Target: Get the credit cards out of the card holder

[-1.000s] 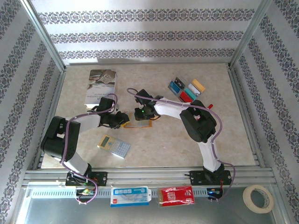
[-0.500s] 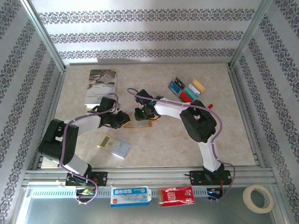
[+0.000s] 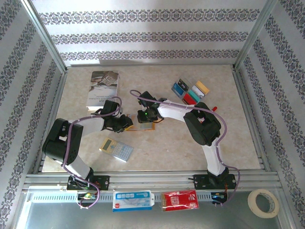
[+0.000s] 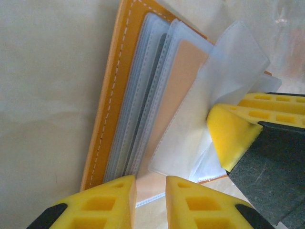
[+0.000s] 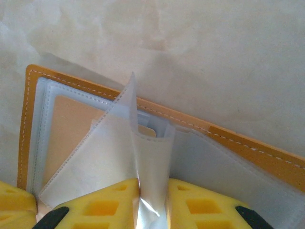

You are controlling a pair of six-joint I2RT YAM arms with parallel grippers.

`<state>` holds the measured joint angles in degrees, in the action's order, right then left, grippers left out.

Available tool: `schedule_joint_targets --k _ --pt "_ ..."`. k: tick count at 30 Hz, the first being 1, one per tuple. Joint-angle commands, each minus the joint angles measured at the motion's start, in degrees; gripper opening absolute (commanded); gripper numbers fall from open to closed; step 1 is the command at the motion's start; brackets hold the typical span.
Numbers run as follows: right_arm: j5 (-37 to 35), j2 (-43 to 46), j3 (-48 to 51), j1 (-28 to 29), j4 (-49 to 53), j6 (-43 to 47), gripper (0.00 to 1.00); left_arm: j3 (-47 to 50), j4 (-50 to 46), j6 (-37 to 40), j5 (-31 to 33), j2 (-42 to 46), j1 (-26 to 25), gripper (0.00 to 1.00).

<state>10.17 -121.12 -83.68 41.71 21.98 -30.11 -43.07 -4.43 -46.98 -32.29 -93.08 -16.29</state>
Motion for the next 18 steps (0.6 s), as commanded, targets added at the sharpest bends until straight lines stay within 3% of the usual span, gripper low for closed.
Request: schedule_joint_targets --k 1,18 --pt "-0.05 -0.32 1.94 -0.67 1.14 -0.48 0.25 -1.82 1.79 -0.56 -1.35 -1.78 -0.91 0.25" --pt "0.69 0.07 2.73 -0.84 0.08 -0.89 0.22 -4.7 0.62 0.13 0.35 -2.84 -1.47 0.21"
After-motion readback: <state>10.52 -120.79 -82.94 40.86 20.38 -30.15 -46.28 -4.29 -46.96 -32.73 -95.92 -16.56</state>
